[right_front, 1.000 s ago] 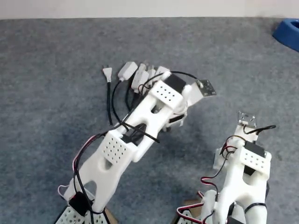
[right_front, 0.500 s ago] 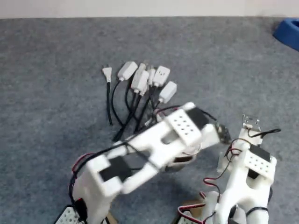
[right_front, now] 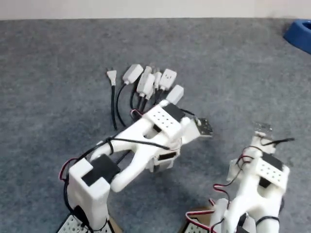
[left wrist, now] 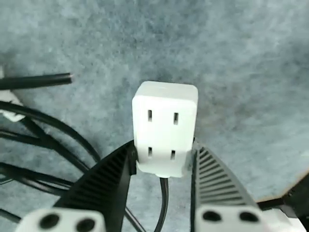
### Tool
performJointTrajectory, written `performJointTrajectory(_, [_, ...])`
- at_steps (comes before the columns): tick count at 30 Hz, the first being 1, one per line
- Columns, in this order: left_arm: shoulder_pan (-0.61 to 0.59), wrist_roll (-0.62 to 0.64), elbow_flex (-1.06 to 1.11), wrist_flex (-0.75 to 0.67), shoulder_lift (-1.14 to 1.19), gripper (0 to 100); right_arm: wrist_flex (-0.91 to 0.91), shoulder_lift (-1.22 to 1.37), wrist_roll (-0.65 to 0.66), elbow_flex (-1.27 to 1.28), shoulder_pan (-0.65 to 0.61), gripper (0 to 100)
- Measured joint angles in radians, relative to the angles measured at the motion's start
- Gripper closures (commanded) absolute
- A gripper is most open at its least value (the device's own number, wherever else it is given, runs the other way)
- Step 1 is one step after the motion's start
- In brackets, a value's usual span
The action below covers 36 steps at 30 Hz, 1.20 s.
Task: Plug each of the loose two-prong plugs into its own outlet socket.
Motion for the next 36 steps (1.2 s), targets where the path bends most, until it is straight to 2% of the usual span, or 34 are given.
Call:
performJointTrajectory(8, [-0.06, -0.032, 0.0, -0.008, 0.006, 99, 0.0, 0.0, -0.025, -0.144, 0.224, 70.3])
performJointTrajectory(17, [-0.02, -0.032, 0.0, -0.008, 0.006, 99, 0.0, 0.0, -0.017, -0.157, 0.232, 70.3])
performJointTrajectory(25, [0.118, -0.006, 0.0, 0.1, 0.006, 88, 0.038, 0.0, 0.02, -0.16, 0.216, 70.3])
performJointTrajectory(36, [0.126, 0.026, 0.0, 0.115, 0.009, 85, 0.063, 0.0, 0.023, -0.16, 0.173, 70.3])
